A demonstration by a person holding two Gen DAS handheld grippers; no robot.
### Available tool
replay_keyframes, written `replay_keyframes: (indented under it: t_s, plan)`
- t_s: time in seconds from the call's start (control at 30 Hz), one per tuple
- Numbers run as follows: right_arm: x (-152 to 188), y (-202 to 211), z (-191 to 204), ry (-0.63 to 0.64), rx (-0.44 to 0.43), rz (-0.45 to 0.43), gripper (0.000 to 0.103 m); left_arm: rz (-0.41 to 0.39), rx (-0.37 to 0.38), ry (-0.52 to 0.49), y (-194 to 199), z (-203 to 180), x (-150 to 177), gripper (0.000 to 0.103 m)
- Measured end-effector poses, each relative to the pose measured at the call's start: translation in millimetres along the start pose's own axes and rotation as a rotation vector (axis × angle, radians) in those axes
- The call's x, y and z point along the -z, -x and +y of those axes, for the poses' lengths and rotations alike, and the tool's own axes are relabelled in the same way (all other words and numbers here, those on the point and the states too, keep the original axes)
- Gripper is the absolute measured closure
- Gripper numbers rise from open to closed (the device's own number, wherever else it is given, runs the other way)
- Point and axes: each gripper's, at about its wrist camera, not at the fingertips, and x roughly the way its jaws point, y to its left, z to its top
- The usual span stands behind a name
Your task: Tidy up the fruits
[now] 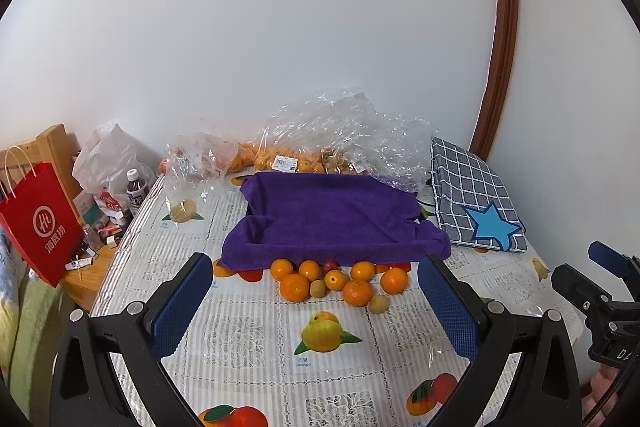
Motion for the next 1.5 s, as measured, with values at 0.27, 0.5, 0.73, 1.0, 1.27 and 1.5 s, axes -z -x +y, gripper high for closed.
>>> replay_keyframes:
  t_s: [0.27, 0.5, 0.73, 1.0, 1.27, 1.5]
  plan:
    - [-0.3, 1.3, -1.2, -0.007, -0.002, -0.007, 0.003, -0.002, 0.002, -0.004, 1.4, -1.2, -1.2, 0.0]
    - [0.9, 1.6, -3.0, -0.014, -0.002, -0.008, 0.003, -0.005, 0.003, -0.005, 2.8, -2.5, -0.9, 0.0]
    - [0.9, 3.2, -2.0, -0.011, 0.001, -0.01, 0.002, -0.002, 0.004, -0.007, 1.8, -4.9, -1.8, 0.0]
    - [0.4, 4.4, -1.5, -0.01, 0.004, -0.011, 0.002, -0.002, 0.009, -0.007, 1.7, -5.4, -3.8, 0.0]
    - [1.6, 2.7, -2.9, -0.021, 0.007, -0.004, 0.002, -0.001, 0.009, -0.006, 1.2, -6.0, -3.3, 0.0]
    - [2.3, 1.4, -3.2, -0.023, 0.006, -0.002, 0.002, 0.0, 0.009, -0.004, 0.5, -7.4, -3.2, 0.0]
